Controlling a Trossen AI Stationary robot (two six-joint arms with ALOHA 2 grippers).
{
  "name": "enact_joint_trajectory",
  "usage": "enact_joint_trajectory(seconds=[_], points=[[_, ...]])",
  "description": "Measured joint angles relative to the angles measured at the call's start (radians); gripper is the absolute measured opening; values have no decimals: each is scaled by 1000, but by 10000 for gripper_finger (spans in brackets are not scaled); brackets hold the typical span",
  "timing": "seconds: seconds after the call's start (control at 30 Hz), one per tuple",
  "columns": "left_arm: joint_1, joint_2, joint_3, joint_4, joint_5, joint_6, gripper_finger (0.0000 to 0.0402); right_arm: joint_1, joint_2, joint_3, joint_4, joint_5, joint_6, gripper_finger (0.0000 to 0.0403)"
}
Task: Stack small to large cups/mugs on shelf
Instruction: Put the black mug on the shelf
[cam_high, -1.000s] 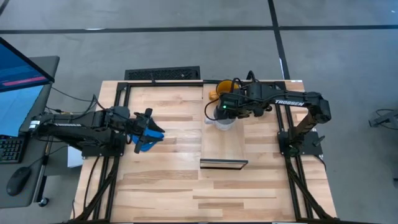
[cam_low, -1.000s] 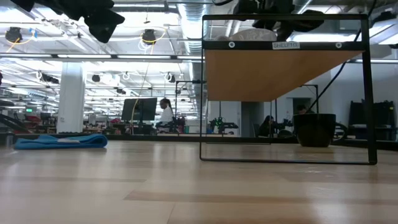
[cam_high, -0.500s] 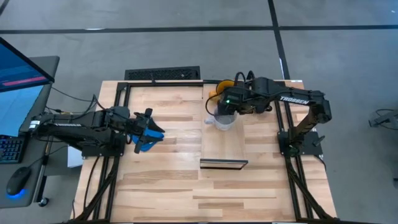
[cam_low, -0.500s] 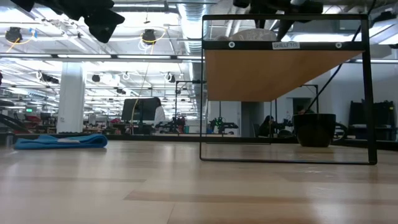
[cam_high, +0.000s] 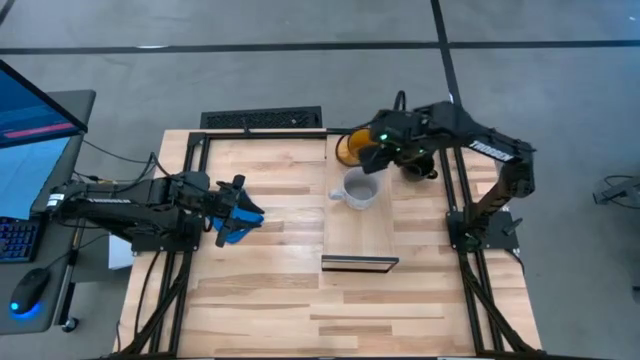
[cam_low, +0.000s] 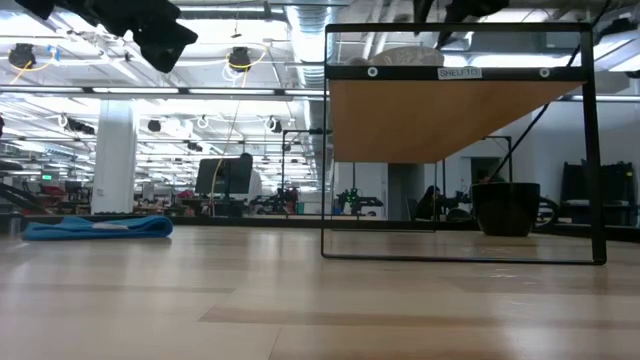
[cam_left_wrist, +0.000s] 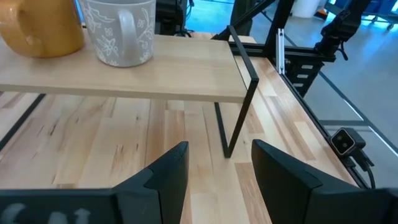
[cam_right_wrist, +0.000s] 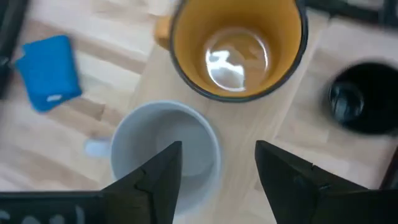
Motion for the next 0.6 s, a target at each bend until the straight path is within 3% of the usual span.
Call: enact_joint_trajectory(seconds=[0.17,0.37,0.6], points=[[0,0,0,6,-2,-13,167,-33,-34,-7,-2,-18,-205,223],[0,0,0,20,-91,-88,167,-73,-67,-57,1,-10,-338,223],[0,0,0,31,-163,-129,167,-182,-198,-240,0,11,-471,223]])
